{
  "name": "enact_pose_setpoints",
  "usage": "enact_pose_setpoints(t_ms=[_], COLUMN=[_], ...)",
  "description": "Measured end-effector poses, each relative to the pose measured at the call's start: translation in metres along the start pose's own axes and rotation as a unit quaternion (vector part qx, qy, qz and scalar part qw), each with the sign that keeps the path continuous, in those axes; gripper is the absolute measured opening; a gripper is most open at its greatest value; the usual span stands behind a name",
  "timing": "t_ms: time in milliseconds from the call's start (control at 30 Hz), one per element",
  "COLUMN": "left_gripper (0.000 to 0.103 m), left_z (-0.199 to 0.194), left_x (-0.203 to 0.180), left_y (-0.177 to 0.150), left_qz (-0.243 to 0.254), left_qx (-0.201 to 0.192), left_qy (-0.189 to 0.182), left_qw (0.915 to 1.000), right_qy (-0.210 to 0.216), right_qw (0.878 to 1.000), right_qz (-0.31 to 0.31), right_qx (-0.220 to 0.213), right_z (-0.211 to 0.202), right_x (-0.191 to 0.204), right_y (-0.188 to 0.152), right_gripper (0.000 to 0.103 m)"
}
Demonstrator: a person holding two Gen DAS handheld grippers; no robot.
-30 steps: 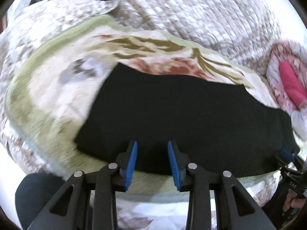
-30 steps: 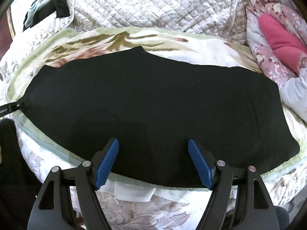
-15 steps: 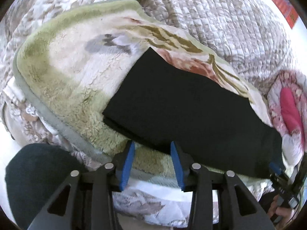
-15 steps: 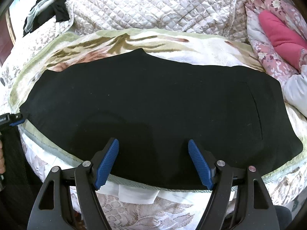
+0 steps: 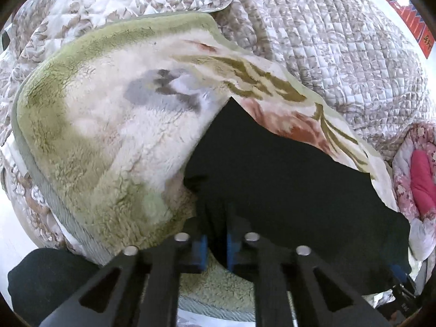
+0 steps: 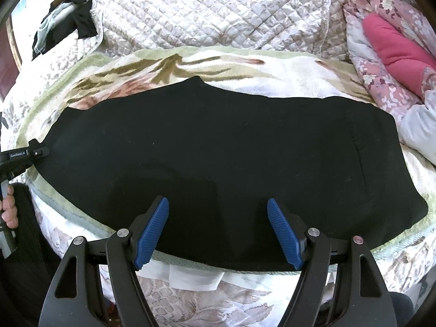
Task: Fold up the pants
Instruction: 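Grasp the black pants edge with the left tool and fold it inward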
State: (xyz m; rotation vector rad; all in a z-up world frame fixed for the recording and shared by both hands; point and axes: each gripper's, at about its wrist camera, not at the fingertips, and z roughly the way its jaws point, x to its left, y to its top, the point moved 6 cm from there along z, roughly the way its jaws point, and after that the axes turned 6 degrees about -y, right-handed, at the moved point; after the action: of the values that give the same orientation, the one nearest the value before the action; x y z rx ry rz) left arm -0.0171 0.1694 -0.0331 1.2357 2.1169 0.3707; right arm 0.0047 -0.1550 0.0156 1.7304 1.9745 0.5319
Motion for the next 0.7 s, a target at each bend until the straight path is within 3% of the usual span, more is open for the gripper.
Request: enact_pose_setpoints(t_ms=[167,333,533,700], left_gripper=[0.008,0.008,0.008,0.008], left_z=[-0.015,-0.026,-0.017,0.021], left_x=[-0.034,-0.113,-0.225,-0.276], left_y=[0.016,0.034,0.012,-0.054], left_qz=[0.042,0.12,0.228,0.283], left_qx=[-0.015,-0.024,0.009,0.089], left_qy=[-0.033,-0.11,-0.202,-0.248], left_qw=[0.9985,0.9864,0.9525,0.9221], right_qy=[0.006,0.008,0.0,-0.011], right_qw=[1.0,0.999,0.997,0.995], right_qz=[0.015,0.034,0.062,0.097], right_qx=[-0.012,-0.023,-0.036,-0.037], right_z=[-0.006,-0.011,-0.022,-0.027], right_x=[-0.005,-0.013,-0.035,-0.061], right_y=[0.005,0.009,0.01,0.003], right_gripper=[0.075,0.075,0.075,0.075])
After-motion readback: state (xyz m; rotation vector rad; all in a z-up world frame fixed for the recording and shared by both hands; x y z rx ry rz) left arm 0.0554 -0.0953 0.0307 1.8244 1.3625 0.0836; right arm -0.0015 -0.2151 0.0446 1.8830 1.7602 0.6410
